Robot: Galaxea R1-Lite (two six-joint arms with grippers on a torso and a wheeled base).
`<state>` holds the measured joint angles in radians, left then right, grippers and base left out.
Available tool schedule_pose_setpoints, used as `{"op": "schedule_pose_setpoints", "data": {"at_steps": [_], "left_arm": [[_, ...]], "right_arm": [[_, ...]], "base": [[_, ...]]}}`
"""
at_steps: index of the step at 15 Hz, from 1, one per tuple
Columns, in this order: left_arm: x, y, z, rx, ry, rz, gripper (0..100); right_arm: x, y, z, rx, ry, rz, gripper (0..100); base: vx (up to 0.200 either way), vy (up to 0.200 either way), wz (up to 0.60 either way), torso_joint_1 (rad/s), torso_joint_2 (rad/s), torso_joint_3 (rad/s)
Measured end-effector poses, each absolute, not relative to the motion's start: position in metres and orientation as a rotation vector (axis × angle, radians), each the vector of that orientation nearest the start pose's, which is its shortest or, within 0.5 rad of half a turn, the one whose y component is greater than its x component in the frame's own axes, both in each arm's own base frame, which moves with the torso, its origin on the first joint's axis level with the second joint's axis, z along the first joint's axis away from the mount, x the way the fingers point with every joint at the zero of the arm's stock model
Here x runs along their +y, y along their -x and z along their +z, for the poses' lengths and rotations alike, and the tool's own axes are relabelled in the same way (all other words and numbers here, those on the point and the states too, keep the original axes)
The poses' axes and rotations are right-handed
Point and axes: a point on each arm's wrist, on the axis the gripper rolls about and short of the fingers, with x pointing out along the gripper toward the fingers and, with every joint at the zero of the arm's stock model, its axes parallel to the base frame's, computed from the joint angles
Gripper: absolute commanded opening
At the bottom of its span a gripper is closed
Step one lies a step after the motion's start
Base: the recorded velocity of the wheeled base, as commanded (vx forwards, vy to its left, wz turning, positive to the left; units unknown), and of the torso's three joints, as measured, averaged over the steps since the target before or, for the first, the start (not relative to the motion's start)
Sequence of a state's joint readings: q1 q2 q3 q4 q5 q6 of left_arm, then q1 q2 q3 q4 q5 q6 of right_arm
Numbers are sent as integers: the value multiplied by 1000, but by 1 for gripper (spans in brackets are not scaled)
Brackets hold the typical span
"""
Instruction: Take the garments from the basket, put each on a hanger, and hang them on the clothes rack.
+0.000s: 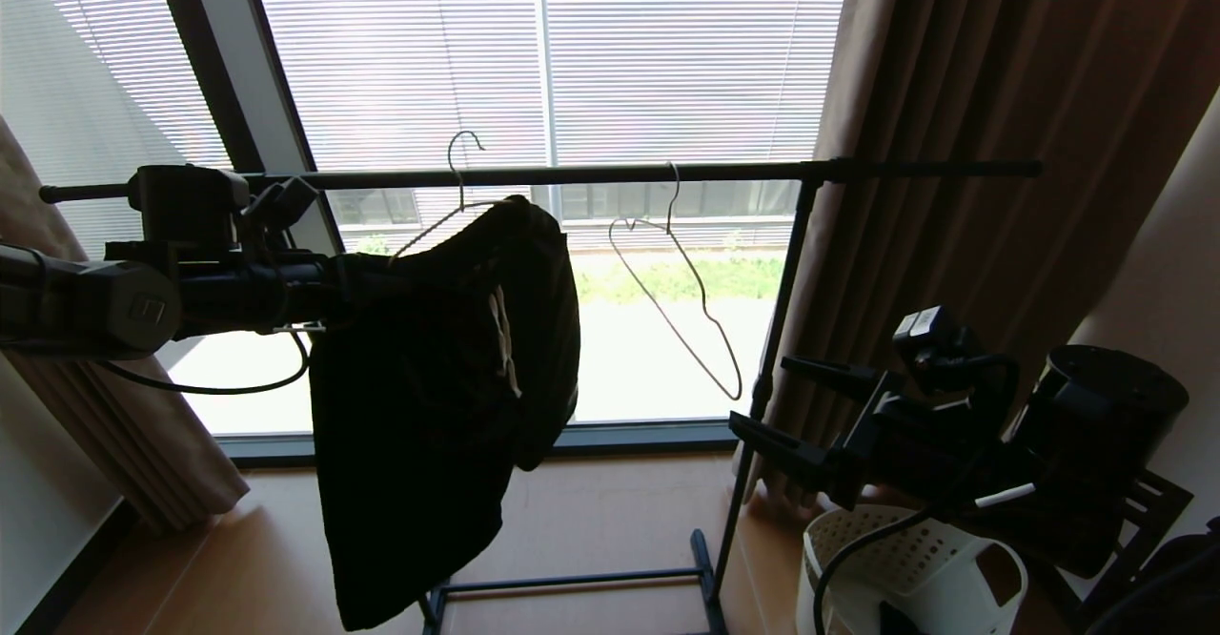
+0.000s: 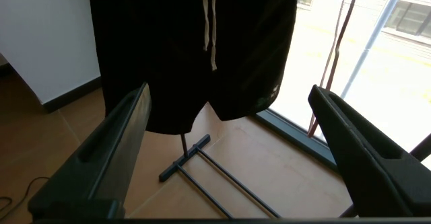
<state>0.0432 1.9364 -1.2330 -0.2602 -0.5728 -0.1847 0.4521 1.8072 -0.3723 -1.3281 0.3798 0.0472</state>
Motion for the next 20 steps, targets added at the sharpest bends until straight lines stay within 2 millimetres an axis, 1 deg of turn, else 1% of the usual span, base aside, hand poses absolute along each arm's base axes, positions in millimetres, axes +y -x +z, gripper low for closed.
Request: {"op": "schedule_pose_setpoints", "data": {"at_steps": [4, 7, 20], "left_arm": [[5, -382, 188, 459, 337, -475, 0], [5, -386, 189, 453, 337, -475, 0], [4, -401, 164, 506, 348, -470, 0]], "right_arm": [[125, -238, 118, 130, -41, 828, 100], [125, -239, 117, 133, -41, 828, 100], [126, -239, 114, 143, -40, 830, 100]], "base": [[0, 0, 0, 0, 0, 0], [0, 0, 0, 0, 0, 0], [0, 0, 0, 0, 0, 0]]}}
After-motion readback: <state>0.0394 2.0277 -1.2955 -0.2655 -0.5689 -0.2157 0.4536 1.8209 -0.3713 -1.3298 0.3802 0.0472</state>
